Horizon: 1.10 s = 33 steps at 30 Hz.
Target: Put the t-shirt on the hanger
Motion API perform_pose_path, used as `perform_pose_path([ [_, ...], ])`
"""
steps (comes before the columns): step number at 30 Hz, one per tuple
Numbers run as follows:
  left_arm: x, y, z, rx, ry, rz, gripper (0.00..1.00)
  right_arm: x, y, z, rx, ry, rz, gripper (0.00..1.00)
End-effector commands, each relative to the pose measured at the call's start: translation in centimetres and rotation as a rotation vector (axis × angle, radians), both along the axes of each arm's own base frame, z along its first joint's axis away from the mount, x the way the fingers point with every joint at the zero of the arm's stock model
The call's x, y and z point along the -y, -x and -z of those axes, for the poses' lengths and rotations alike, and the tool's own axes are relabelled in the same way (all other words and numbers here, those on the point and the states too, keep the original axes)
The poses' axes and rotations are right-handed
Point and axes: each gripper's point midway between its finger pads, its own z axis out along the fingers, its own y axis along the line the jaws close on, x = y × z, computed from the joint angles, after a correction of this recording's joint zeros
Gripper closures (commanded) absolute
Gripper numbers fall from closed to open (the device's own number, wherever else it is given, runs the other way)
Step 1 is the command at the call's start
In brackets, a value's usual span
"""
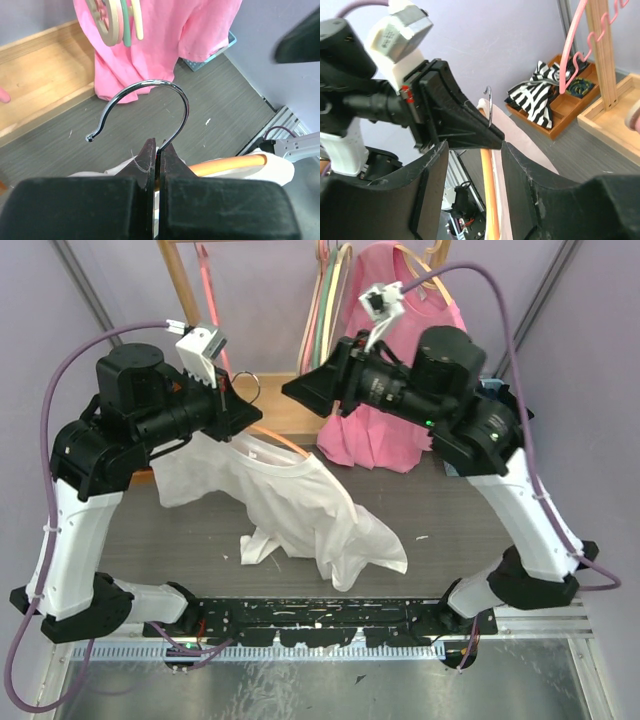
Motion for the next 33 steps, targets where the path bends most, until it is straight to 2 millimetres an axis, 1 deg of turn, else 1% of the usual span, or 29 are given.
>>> perform_pose_path([
  [1,-0.8,1.4,-4.2,0.109,0.071,0.012,1.0,4.4,2.5,-3.0,0.071,-0.035,0.062,0.47],
  [3,-0.8,1.8,-5.5,0.134,0.093,0.026,1.0,5.8,3.2,-3.0,0.078,-0.019,0.083,0.47],
  [5,-0.6,2.4,-7.4,0.167,0.124,0.05,1.0,7.3,3.9,-3.0,0.089,-0.009,0.109,0.47],
  [8,-0.7,3.4,-11.4,0.246,0.201,0.075,1.0,9.9,4.9,-3.4,0.109,-0.013,0.16,0.47],
  [11,-0.9,4.5,-15.5,0.338,0.312,0.092,1.0,12.3,5.9,-4.1,0.13,-0.03,0.211,0.47],
  [13,-1.1,5.5,-18.4,0.416,0.399,0.11,1.0,13.5,6.4,-4.4,0.145,-0.036,0.233,0.46],
  [14,-1.3,6.0,-19.2,0.436,0.426,0.116,1.0,13.8,6.6,-4.5,0.149,-0.038,0.239,0.47],
  [15,-1.5,6.5,-20.4,0.472,0.461,0.123,1.0,14.2,6.8,-4.6,0.157,-0.042,0.241,0.46],
  [18,-1.8,7.7,-22.4,0.533,0.525,0.155,1.0,14.9,7.4,-4.9,0.181,-0.046,0.243,0.47],
  [21,-1.8,8.7,-23.8,0.572,0.565,0.188,1.0,16.0,8.2,-5.2,0.204,-0.056,0.247,0.47],
  [24,-1.6,8.8,-24.1,0.577,0.572,0.204,1.0,16.6,9.2,-5.4,0.23,-0.058,0.231,0.47],
  [27,-1.2,8.3,-23.7,0.57,0.562,0.205,1.0,16.5,10.0,-4.8,0.243,-0.04,0.189,0.47],
  [31,-0.8,7.3,-22.5,0.545,0.517,0.192,1.0,16.3,11.4,-3.6,0.253,-0.026,0.12,0.46],
  [33,-0.6,7.0,-21.9,0.53,0.509,0.194,1.0,16.2,12.6,-3.3,0.267,-0.035,0.065,0.46],
])
